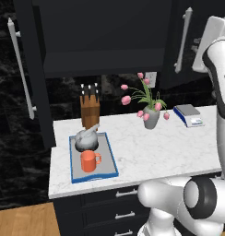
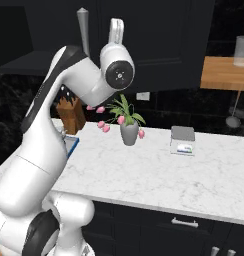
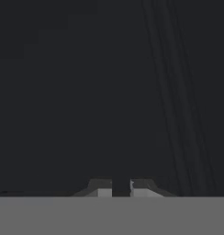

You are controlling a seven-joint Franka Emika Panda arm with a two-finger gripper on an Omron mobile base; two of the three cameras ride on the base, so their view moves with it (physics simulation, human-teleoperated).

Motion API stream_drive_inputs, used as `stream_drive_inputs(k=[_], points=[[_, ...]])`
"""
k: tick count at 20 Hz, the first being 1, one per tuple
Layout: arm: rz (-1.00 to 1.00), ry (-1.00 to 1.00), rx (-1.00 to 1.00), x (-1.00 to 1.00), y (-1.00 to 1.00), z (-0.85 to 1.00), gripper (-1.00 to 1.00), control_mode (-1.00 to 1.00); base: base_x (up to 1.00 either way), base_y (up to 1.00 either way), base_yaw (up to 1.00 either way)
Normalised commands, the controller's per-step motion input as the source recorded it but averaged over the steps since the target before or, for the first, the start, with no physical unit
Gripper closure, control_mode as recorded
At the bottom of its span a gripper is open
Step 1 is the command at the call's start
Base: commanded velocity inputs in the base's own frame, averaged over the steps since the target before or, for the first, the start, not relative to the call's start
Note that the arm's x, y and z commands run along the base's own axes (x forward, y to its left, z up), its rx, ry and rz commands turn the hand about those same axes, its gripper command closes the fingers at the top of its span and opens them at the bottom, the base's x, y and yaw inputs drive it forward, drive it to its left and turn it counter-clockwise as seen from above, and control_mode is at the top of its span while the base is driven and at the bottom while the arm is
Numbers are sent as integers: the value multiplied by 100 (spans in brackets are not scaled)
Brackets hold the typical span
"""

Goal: Pick the kettle from the counter and place it on the tray. Then pick the mug from the cabinet and place it on the tray. Then close the cabinet doors.

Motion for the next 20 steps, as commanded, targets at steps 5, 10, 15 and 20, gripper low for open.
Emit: stream_drive_inputs(k=[5, 10, 15, 20], points=[[-3, 0, 1, 71, -23, 0, 100, -100, 0, 0, 0], [0, 0, 0, 90, 0, -36, 100, -100, 0, 0, 0], [0, 0, 2, 83, 0, -24, 100, -100, 0, 0, 0], [-1, 0, 5, 82, 0, -16, 100, -100, 0, 0, 0]])
